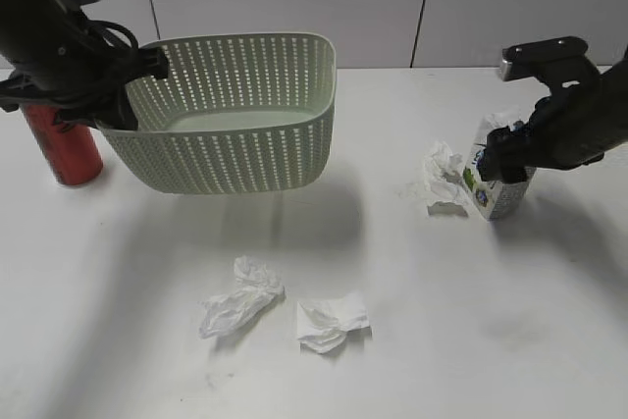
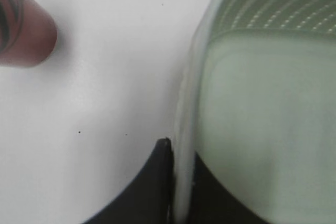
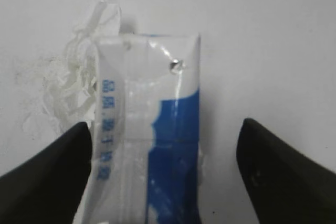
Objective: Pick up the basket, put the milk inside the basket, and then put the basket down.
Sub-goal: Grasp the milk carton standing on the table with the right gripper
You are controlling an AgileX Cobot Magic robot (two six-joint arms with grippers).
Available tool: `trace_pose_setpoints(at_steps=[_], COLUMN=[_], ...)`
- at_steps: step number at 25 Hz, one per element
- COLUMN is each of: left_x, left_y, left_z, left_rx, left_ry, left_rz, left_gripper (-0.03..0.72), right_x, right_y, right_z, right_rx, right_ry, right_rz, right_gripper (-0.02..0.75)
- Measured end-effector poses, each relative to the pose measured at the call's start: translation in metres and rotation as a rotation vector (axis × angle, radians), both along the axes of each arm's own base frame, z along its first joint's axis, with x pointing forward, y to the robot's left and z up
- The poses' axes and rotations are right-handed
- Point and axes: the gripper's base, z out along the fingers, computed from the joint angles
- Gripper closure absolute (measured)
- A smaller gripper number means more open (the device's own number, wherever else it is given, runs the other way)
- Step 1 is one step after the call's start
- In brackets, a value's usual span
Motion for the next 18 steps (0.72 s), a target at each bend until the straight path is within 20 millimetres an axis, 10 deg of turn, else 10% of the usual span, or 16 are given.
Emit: trace_pose_setpoints(at_steps=[9,18], left_x=[0.0,0.0], left_y=[0.0,0.0], left_z=[0.0,0.0], left_rx=[0.001,0.003], left_ry=[0.001,-0.002], left_rz=[-0.001,-0.001], left_gripper=[0.688,0.688], right_x=[0.003,-0.002], right_y=[0.001,0.001], right_z=[-0.018,0.008], right_rx=[0.014,0.007], right_ry=[0.042,-0.009], right_rz=[-0.026,0.015], right_gripper=[0.378,0.395])
